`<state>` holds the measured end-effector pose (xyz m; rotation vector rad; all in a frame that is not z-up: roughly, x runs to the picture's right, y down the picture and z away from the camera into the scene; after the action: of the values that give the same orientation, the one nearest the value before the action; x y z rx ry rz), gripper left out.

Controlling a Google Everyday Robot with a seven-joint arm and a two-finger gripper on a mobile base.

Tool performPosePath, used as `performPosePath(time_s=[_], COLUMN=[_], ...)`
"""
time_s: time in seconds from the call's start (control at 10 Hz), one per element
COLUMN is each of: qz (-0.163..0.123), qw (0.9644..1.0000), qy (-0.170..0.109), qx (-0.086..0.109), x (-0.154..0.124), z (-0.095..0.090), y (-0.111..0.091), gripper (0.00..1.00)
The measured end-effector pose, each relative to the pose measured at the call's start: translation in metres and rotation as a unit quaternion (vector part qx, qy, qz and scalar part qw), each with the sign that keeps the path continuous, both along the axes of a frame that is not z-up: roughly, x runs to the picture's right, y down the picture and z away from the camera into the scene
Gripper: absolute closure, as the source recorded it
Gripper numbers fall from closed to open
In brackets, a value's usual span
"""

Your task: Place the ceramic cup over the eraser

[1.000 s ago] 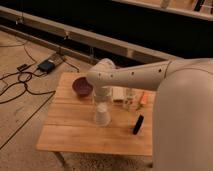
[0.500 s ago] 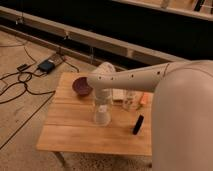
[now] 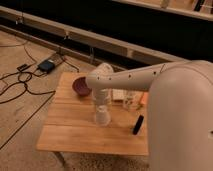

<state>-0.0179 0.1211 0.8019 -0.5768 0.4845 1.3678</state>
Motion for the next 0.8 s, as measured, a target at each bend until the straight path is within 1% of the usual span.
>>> performPosePath(time_s=[0.2,0.3,0.4,0.6,0.7,0.8], qz=[0.007,0.01,0.016,0.031,0.035,0.039], qw=[1.0,0.9999,0.9999,0.9995,0.9993,0.9991], qy=[0.002,0.005,0.007,0.006,0.007,0.011], qx=[-0.001,0.0,0.001,0.007,0.008,0.012], x=[0.003,0.006,0.009,0.013,0.016,0.024], z=[-0.001,-0.003,-0.007,-0.024,-0.03,-0.043], y=[-0.001,-0.003,-0.007,-0.017,-0.02,-0.026], gripper=[0.89,0.97,1.0,1.0,1.0,1.0])
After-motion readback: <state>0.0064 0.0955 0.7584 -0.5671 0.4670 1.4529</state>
